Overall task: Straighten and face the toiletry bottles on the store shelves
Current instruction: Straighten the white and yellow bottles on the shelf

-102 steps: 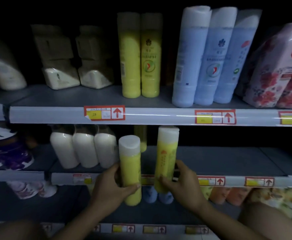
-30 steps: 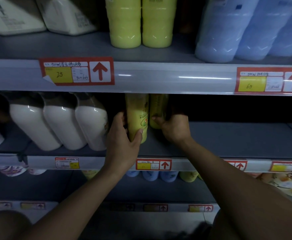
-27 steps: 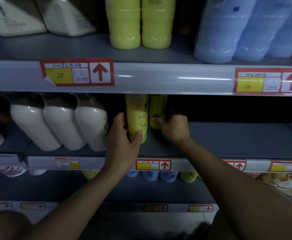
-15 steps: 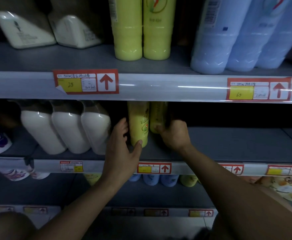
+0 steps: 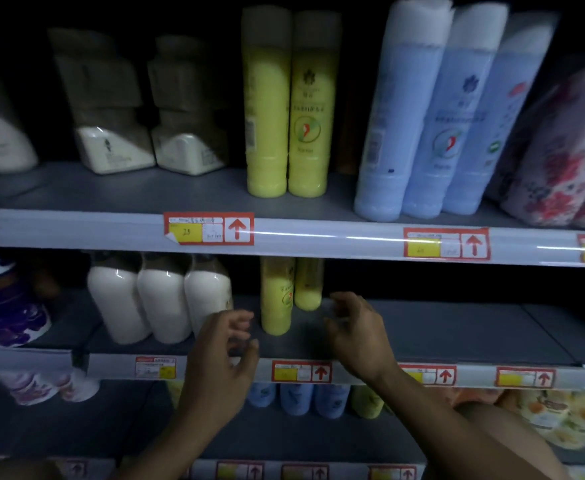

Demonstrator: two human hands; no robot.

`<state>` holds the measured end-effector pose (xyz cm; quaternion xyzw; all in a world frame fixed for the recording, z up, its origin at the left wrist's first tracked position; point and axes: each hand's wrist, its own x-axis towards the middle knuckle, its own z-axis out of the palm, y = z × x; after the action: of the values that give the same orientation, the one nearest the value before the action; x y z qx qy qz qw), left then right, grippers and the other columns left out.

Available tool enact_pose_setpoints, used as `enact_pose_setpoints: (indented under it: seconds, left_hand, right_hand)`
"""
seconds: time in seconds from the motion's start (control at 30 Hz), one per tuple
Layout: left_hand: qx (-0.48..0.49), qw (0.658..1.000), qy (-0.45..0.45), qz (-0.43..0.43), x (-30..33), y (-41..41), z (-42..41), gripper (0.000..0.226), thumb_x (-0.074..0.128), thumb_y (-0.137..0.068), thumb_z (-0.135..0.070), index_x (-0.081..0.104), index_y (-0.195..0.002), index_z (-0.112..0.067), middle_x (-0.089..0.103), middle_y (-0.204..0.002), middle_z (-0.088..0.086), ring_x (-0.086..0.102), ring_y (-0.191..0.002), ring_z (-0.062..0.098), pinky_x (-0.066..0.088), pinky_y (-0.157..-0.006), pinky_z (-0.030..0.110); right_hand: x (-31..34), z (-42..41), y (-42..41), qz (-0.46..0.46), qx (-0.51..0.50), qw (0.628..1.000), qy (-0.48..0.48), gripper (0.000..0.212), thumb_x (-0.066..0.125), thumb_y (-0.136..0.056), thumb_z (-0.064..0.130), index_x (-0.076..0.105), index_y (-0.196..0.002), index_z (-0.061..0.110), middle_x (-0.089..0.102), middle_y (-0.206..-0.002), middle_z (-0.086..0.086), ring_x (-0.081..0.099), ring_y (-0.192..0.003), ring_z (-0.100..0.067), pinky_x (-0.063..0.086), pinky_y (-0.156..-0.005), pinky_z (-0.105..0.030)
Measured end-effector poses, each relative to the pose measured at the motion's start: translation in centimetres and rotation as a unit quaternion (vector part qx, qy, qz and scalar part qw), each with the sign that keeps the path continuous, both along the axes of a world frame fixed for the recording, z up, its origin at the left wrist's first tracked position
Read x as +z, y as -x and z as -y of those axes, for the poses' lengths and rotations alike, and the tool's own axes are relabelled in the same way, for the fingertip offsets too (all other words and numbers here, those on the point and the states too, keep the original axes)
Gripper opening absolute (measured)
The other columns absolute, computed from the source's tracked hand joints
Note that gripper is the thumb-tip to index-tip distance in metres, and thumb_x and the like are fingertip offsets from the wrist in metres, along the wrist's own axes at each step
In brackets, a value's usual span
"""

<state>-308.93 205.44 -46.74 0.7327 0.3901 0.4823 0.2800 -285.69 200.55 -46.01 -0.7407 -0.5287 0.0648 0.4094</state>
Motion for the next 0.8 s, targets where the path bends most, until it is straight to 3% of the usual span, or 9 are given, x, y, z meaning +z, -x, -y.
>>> enact_pose_setpoints:
  seconds: [0.13, 0.27, 0.37, 0.5, 0.6, 0.8]
  left_hand:
    - [-0.007, 1.000, -0.015, 0.020, 2.3, 1.5, 1.3, 0.044, 0.077, -0.086, -0.002, 0.063, -0.109, -0.037, 0.066, -0.104, -0.012, 0.068, -0.093, 0.009, 0.058, -0.074, 0.021]
    - [-0.016, 0.996, -0.068, 0.048, 6.9, 2.2, 2.2, 0.031, 0.074, -0.089, -0.010, 0.065, -0.111, -0.031, 0.065, -0.101, -0.013, 0.068, -0.092, 0.013, 0.058, -0.075, 0.025]
    - [-0.022, 0.991, -0.114, 0.065, 11.0, 2.3, 2.6, 0.024, 0.068, -0.088, -0.019, 0.066, -0.111, -0.024, 0.065, -0.101, -0.009, 0.068, -0.092, 0.014, 0.058, -0.076, 0.029]
    - [-0.022, 0.986, -0.145, 0.081, 15.9, 2.2, 2.6, 0.025, 0.071, -0.088, -0.012, 0.065, -0.110, -0.022, 0.065, -0.101, -0.004, 0.067, -0.089, 0.016, 0.058, -0.076, 0.028]
    - [-0.006, 0.986, -0.152, 0.068, 18.9, 2.1, 2.3, 0.029, 0.074, -0.089, -0.008, 0.064, -0.113, -0.023, 0.065, -0.103, -0.006, 0.067, -0.089, 0.011, 0.057, -0.076, 0.022]
    - [0.018, 0.989, -0.141, 0.029, 21.3, 0.8, -0.5, 0.032, 0.073, -0.092, -0.026, 0.063, -0.123, -0.025, 0.064, -0.116, -0.006, 0.066, -0.096, 0.006, 0.059, -0.081, 0.025]
  right_hand:
    - [2.1, 2.8, 1.9, -0.012, 0.025, 0.999, -0.046, 0.031, 0.069, -0.088, 0.009, 0.068, -0.115, 0.025, 0.069, -0.105, 0.013, 0.068, -0.094, -0.003, 0.060, -0.081, -0.037]
    - [6.1, 5.2, 4.7, -0.008, 0.074, 0.988, -0.132, 0.024, 0.068, -0.092, 0.013, 0.067, -0.110, 0.029, 0.069, -0.103, 0.020, 0.068, -0.097, 0.000, 0.058, -0.081, -0.027]
    - [10.2, 5.8, 6.7, 0.015, 0.103, 0.973, -0.208, 0.023, 0.065, -0.093, 0.018, 0.066, -0.115, 0.024, 0.068, -0.106, 0.015, 0.067, -0.102, -0.002, 0.057, -0.086, -0.027]
    - [14.8, 5.5, 8.2, 0.047, 0.103, 0.957, -0.269, 0.032, 0.065, -0.095, 0.020, 0.062, -0.126, 0.018, 0.066, -0.118, 0.008, 0.063, -0.114, -0.003, 0.055, -0.097, -0.031]
    - [17.3, 4.4, 8.5, 0.050, 0.091, 0.960, -0.261, 0.047, 0.065, -0.097, 0.023, 0.053, -0.142, 0.018, 0.060, -0.136, 0.006, 0.056, -0.128, -0.006, 0.048, -0.108, -0.031]
    - [20.7, 1.5, 8.2, 0.012, 0.056, 0.983, -0.176, 0.072, 0.064, -0.099, 0.033, 0.030, -0.160, 0.014, 0.042, -0.160, -0.002, 0.040, -0.147, -0.019, 0.036, -0.120, -0.035]
